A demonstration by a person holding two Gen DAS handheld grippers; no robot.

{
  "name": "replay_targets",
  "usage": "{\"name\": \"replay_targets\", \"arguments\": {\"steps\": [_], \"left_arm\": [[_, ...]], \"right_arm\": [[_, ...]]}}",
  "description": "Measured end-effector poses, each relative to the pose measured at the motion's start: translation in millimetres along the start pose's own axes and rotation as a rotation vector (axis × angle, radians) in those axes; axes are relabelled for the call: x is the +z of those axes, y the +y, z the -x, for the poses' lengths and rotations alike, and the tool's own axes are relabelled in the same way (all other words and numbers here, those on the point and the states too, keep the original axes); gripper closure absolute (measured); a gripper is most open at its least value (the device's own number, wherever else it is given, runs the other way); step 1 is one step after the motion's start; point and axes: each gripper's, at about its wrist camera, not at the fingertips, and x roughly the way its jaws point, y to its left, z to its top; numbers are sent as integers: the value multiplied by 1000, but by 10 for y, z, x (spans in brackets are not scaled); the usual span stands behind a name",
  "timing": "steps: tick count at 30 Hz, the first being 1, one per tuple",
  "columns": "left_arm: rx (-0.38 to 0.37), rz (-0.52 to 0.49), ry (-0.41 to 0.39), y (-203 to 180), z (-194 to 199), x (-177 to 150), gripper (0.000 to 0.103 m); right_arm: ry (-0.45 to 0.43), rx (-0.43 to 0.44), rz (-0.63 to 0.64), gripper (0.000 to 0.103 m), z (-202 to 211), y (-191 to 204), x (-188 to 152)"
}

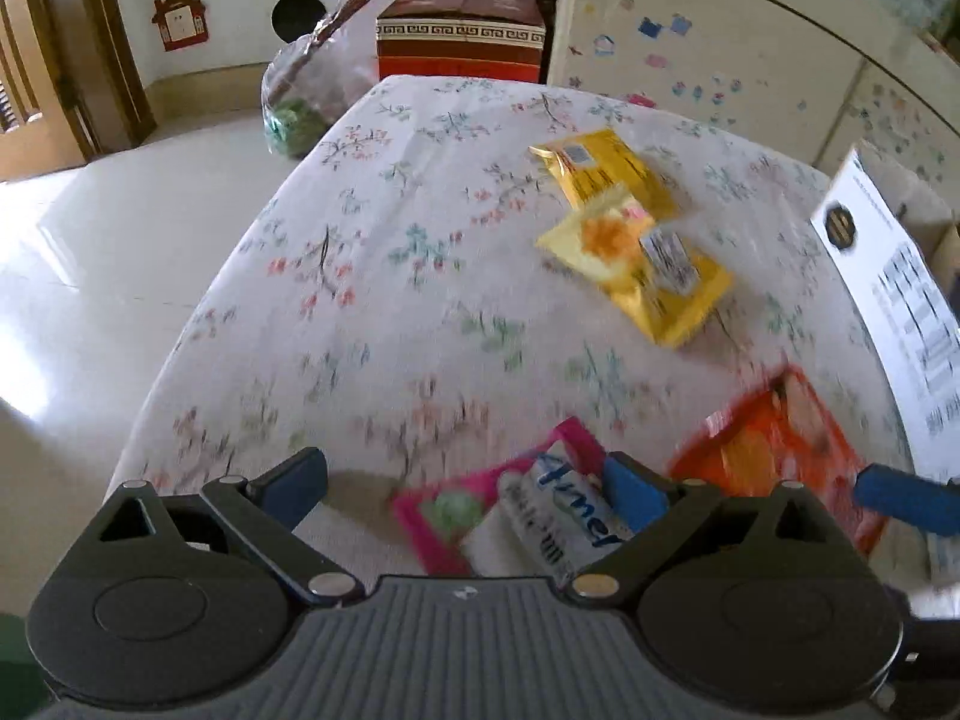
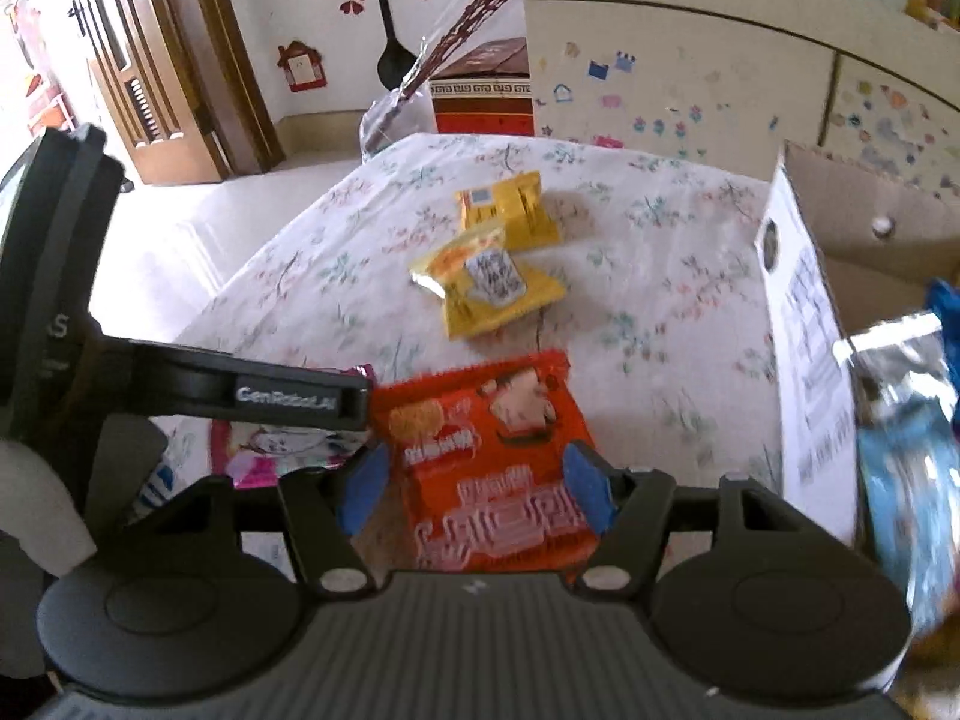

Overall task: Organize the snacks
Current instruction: 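Grasp the pink Amerio packet with the left tool while the right tool grasps the red-orange packet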

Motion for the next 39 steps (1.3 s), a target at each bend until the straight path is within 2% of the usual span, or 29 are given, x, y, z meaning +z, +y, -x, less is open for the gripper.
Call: {"name": "replay_targets", "arguments": {"steps": [4,6,8,9,10,13,18,25,29,34,39], "left_arm": [[-15,-1,-27,54,172,-166,3],[-6,-24,-30,74,226,-199,3],[0,-52,-36,95,282,-218,3],[2,-71,-47,101,321,-233,3],[0,-96,-59,107,361,-248,3],[-20,-171,-83,94,443,-309,3],[-69,-266,-66,69,458,-415,3],[-28,-459,-137,-78,450,-513,1],[-29,-569,-169,-170,425,-549,1],[-100,-561,-127,-162,373,-560,0],[-106,-518,-130,-183,354,-535,0]], "right_arm": [[41,19,-41,35,134,11,-207],[31,32,-67,35,210,-4,-267],[3,41,-97,32,274,-41,-282],[-13,40,-104,27,300,-58,-281],[-27,34,-107,23,316,-77,-272],[-57,33,-133,23,309,-152,-234],[-91,37,-151,18,246,-184,-166],[-88,43,-125,16,64,-164,-80],[-77,44,-137,15,-21,-183,-73],[-73,57,-146,12,-61,-187,-65],[-73,55,-166,11,-102,-195,-60]]}}
